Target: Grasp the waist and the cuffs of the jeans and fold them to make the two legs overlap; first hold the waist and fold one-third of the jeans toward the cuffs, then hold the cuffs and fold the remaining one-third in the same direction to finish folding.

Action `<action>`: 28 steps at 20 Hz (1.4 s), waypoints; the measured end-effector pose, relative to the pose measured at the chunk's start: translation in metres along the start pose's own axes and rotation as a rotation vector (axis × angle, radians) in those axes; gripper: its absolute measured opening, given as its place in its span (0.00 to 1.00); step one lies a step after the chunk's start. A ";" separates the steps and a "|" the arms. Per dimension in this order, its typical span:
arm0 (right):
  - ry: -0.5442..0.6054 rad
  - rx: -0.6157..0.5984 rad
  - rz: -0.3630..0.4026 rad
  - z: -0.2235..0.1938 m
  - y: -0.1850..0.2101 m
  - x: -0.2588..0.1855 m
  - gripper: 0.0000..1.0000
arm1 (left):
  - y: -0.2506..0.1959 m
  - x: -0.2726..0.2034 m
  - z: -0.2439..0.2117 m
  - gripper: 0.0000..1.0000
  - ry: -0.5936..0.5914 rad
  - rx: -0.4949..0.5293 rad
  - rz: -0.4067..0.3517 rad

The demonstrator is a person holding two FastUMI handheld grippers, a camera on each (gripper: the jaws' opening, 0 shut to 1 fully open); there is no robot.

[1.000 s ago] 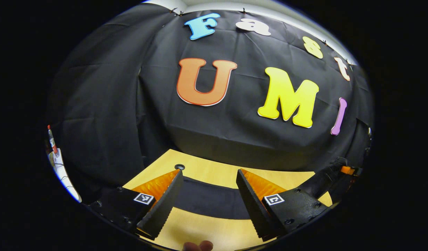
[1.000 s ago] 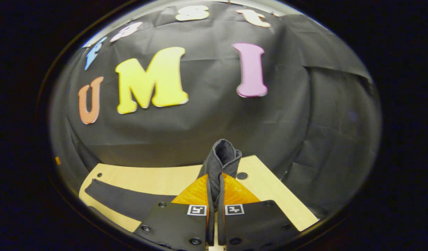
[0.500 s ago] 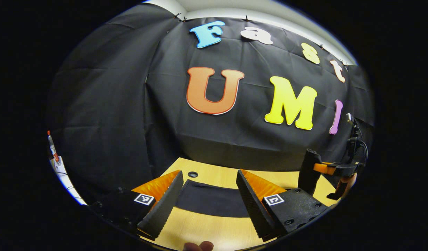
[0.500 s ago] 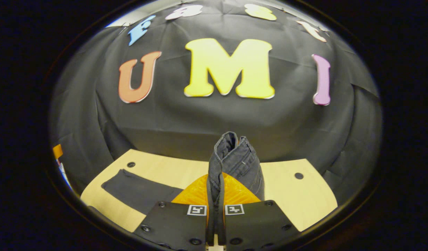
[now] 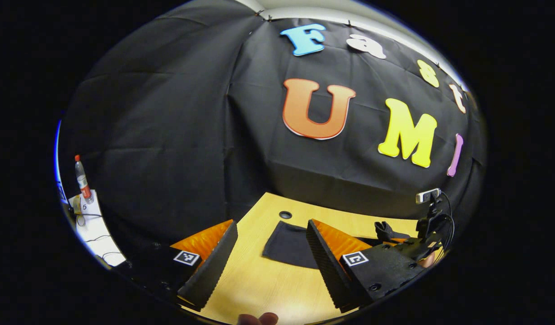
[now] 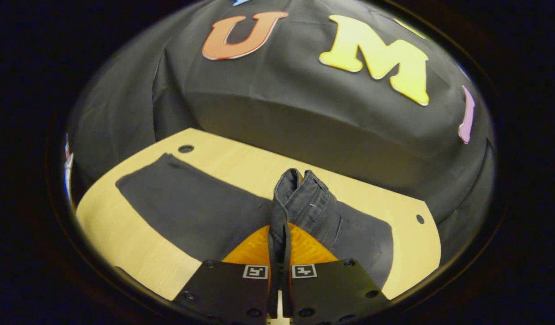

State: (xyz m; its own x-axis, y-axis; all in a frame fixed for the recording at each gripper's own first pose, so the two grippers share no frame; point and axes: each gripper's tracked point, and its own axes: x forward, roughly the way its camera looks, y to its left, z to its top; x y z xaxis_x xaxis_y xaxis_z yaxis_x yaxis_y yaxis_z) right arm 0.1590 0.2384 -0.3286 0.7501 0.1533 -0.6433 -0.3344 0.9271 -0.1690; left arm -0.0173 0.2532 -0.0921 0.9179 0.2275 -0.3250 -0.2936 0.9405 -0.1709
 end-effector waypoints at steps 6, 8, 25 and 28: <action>0.059 -0.013 0.065 -0.014 0.014 0.014 0.16 | 0.003 -0.011 -0.035 0.99 0.075 -0.021 0.014; 0.054 0.011 0.124 -0.010 0.026 0.006 0.39 | 0.000 -0.009 -0.040 0.99 0.086 -0.023 0.010; -0.102 0.282 0.179 0.040 -0.093 -0.190 0.94 | -0.045 0.112 -0.143 0.99 0.418 -0.738 -0.145; -0.078 0.347 0.156 0.032 -0.110 -0.209 0.98 | -0.046 0.137 -0.155 1.00 0.418 -0.901 -0.124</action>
State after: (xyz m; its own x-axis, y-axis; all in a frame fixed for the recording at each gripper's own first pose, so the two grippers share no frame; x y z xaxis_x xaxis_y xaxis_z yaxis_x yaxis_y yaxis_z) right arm 0.0571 0.1151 -0.1512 0.7513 0.3144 -0.5803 -0.2446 0.9493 0.1976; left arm 0.0804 0.2020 -0.2727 0.8387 -0.1290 -0.5291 -0.4542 0.3702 -0.8103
